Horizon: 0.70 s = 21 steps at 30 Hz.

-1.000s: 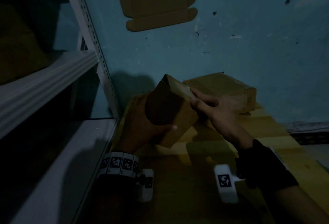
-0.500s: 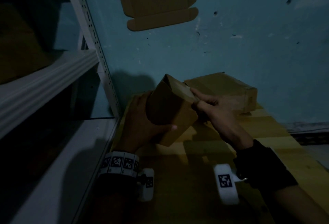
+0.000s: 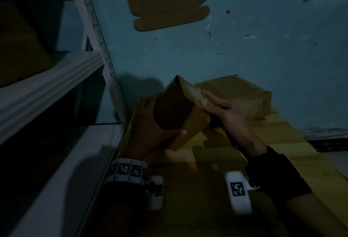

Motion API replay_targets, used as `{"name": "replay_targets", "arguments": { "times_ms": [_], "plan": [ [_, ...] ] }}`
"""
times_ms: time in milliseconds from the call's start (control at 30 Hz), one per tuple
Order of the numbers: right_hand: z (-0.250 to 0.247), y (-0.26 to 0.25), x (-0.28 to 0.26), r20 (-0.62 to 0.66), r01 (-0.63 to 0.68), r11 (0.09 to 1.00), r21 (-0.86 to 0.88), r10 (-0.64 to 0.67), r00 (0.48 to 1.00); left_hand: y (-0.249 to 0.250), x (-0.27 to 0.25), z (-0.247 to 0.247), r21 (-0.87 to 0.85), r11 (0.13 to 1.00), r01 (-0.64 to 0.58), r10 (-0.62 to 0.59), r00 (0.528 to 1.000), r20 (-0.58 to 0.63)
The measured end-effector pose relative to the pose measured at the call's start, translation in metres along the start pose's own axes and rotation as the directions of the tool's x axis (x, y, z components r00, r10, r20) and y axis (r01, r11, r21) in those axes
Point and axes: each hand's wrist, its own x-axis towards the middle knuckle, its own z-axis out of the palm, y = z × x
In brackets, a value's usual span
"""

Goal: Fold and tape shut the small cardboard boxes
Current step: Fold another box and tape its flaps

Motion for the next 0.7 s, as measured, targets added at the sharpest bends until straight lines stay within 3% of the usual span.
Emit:
{"name": "replay_targets", "arguments": {
  "times_ms": [167,700],
  "plan": [
    [-0.0049,-0.0004,0.0009,0.067,-0.046,0.988,0.146,0.036,0.997,-0.0009,0.0017,-0.0024,-0.004,1.0,-0.027,0.027,0.999,-0.024],
    [-0.0078,0.0034,0.0024,0.039,-0.069,0.994,0.09,0.066,0.997,-0.0003,0.0004,-0.0024,0.039,0.997,-0.066,0.067,0.997,-0.029]
  ]
}}
